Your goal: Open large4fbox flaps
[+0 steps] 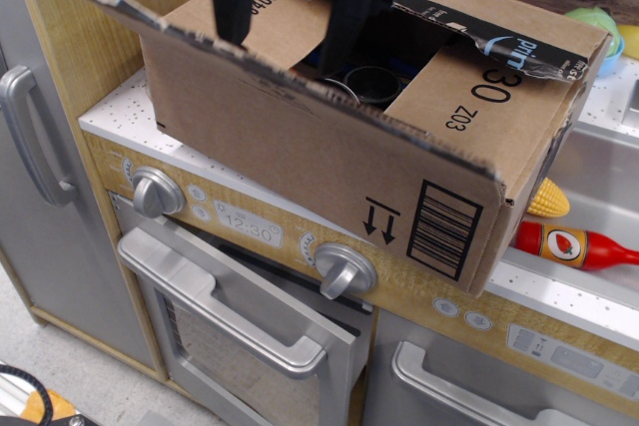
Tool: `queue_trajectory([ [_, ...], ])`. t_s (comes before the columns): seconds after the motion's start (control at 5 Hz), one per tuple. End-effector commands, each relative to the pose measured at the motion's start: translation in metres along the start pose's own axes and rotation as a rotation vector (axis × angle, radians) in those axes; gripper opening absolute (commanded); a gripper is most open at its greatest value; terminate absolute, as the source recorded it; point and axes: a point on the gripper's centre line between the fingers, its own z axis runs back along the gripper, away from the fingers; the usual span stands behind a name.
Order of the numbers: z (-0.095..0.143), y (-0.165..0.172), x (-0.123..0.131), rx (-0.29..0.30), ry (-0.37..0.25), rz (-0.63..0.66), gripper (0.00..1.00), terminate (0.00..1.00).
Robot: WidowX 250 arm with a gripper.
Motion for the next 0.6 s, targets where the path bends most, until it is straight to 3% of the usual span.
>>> queue_trajectory([
  [0.0,-0.017,0.0,-0.007,-0.076,-0.086,0.015,1.0,0.0],
  [0.2,-0.032,-0.005,-0.011,-0.102,-0.12,0.026,1.0,0.0],
  [0.4,-0.041,-0.008,-0.009,-0.119,-0.155,0.024,1.0,1.0],
])
